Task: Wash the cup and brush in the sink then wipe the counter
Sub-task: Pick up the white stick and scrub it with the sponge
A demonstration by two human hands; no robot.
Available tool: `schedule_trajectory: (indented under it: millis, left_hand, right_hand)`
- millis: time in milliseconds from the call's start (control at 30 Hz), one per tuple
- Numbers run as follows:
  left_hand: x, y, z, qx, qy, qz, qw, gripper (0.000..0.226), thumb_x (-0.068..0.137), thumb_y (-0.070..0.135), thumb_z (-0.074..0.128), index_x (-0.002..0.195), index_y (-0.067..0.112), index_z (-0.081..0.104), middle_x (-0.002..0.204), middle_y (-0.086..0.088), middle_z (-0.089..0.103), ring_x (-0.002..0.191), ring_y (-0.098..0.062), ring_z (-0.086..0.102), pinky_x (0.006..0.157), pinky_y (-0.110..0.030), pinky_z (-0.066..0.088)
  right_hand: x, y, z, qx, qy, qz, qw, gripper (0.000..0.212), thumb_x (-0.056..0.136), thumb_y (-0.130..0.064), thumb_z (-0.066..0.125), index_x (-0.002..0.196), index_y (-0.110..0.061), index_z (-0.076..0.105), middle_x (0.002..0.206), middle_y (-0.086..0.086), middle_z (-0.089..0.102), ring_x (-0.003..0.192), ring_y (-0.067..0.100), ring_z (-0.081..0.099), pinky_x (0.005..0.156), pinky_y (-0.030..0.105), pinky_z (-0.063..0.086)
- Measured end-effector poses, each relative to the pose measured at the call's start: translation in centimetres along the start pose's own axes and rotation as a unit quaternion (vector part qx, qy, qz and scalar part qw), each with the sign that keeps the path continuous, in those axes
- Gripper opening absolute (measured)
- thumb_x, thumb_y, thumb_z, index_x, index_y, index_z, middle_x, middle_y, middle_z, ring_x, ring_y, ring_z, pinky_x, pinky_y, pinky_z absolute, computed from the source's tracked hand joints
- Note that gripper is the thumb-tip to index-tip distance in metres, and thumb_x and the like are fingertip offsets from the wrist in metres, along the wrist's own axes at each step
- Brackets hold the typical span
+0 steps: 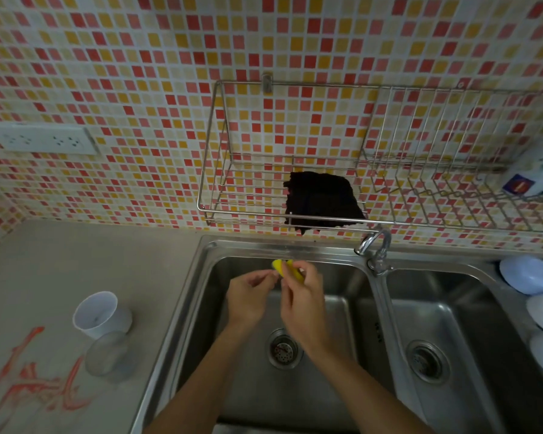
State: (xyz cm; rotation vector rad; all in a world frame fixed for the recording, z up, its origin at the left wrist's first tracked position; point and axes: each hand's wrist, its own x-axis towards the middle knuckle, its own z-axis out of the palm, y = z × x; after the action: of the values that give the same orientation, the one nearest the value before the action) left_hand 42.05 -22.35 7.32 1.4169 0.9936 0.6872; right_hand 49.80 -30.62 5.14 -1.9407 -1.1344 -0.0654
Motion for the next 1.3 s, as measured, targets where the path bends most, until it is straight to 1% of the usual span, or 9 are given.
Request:
schedule_trajectory:
  millis: [167, 267, 400, 500, 667, 767, 900, 1033, 1300]
  left_hand:
    - [-0.4, -0.5, 0.1, -0.001, 0.009, -0.008, 1.0, 0.006, 0.081, 0.01, 0.072, 0.083, 0.012, 0.077, 0.066, 0.005, 0.071, 0.061, 0.002, 0.063, 0.064, -0.014, 0.05]
    - [-0.3, -0.5, 0.1, -0.005, -0.007, -0.001, 1.0, 0.009, 0.082, 0.005, 0.069, 0.083, 0.01, 0.076, 0.067, 0.004, 0.072, 0.061, 0.002, 0.064, 0.063, -0.012, 0.05]
    - [-0.4, -0.7, 0.3, -0.001, -0.003, -0.001, 1.0, 0.007, 0.08, 0.008, 0.072, 0.084, 0.01, 0.077, 0.069, 0.003, 0.073, 0.063, 0.0, 0.063, 0.067, -0.019, 0.051]
    - [-0.3, -0.6, 0.1, -0.012, -0.019, 0.003, 1.0, 0.009, 0.081, 0.005, 0.07, 0.086, 0.008, 0.077, 0.079, -0.006, 0.075, 0.074, -0.011, 0.069, 0.076, -0.028, 0.055]
    - [-0.3, -0.6, 0.1, 0.01, -0.021, 0.023, 0.999, 0.007, 0.08, 0.01, 0.073, 0.086, 0.012, 0.078, 0.079, -0.002, 0.076, 0.08, -0.015, 0.071, 0.078, -0.027, 0.056]
    - [-0.2, -0.5, -0.1, 0.004, -0.036, 0.029, 0.999, 0.008, 0.082, 0.008, 0.071, 0.087, 0.009, 0.077, 0.081, -0.004, 0.076, 0.082, -0.019, 0.072, 0.08, -0.03, 0.057]
    - [-0.4, -0.6, -0.1, 0.024, -0.022, 0.03, 0.999, 0.007, 0.08, 0.009, 0.073, 0.085, 0.011, 0.078, 0.079, -0.001, 0.076, 0.079, -0.012, 0.071, 0.077, -0.024, 0.055]
    - [-0.3, -0.5, -0.3, 0.011, -0.043, 0.029, 0.999, 0.008, 0.081, 0.008, 0.07, 0.086, 0.008, 0.077, 0.081, -0.005, 0.076, 0.083, -0.02, 0.072, 0.081, -0.031, 0.056]
    - [-0.5, -0.6, 0.1, 0.018, -0.057, 0.006, 0.998, 0.01, 0.083, 0.007, 0.069, 0.082, 0.013, 0.077, 0.076, -0.002, 0.075, 0.068, -0.003, 0.066, 0.078, -0.027, 0.053]
  right_hand:
    - [0.0, 1.0, 0.4, 0.001, 0.007, 0.087, 0.996, 0.043, 0.092, -0.009, 0.056, 0.132, -0.024, 0.055, 0.124, 0.007, 0.047, 0.115, 0.018, 0.043, 0.098, 0.02, 0.041]
    - [-0.8, 0.2, 0.4, 0.017, -0.006, 0.018, 1.0, 0.045, 0.091, -0.006, 0.056, 0.133, -0.02, 0.055, 0.122, 0.003, 0.047, 0.111, 0.014, 0.043, 0.095, 0.004, 0.03]
    - [0.0, 1.6, 0.0, 0.011, 0.022, 0.102, 0.995, 0.046, 0.089, -0.004, 0.059, 0.13, -0.024, 0.056, 0.12, 0.006, 0.05, 0.111, 0.019, 0.048, 0.096, 0.02, 0.043]
    - [-1.1, 0.2, -0.3, 0.025, -0.002, 0.021, 0.999, 0.045, 0.09, -0.007, 0.059, 0.132, -0.022, 0.056, 0.121, 0.0, 0.048, 0.11, 0.011, 0.043, 0.096, 0.006, 0.033]
    - [-0.4, 1.7, -0.6, 0.02, 0.032, 0.092, 0.995, 0.047, 0.087, -0.003, 0.061, 0.13, -0.023, 0.058, 0.12, 0.005, 0.051, 0.109, 0.019, 0.049, 0.096, 0.03, 0.047]
    - [-1.4, 0.0, -0.6, 0.023, 0.004, 0.018, 1.0, 0.047, 0.088, -0.006, 0.061, 0.133, -0.021, 0.056, 0.122, -0.002, 0.048, 0.111, 0.01, 0.044, 0.097, 0.007, 0.034]
    - [-0.4, 1.6, -1.1, 0.001, 0.002, 0.079, 0.997, 0.046, 0.088, -0.008, 0.061, 0.132, -0.025, 0.056, 0.123, 0.002, 0.05, 0.113, 0.019, 0.05, 0.097, 0.017, 0.04]
    - [-1.3, 0.1, -1.5, -0.012, -0.041, 0.011, 0.999, 0.051, 0.088, -0.01, 0.063, 0.136, -0.025, 0.052, 0.126, -0.007, 0.047, 0.112, 0.007, 0.041, 0.096, 0.001, 0.026]
    - [0.1, 2.5, -2.1, -0.131, -0.016, -0.061, 0.989, 0.036, 0.075, -0.016, 0.077, 0.11, -0.019, 0.069, 0.108, -0.002, 0.067, 0.093, 0.017, 0.047, 0.08, 0.029, 0.053]
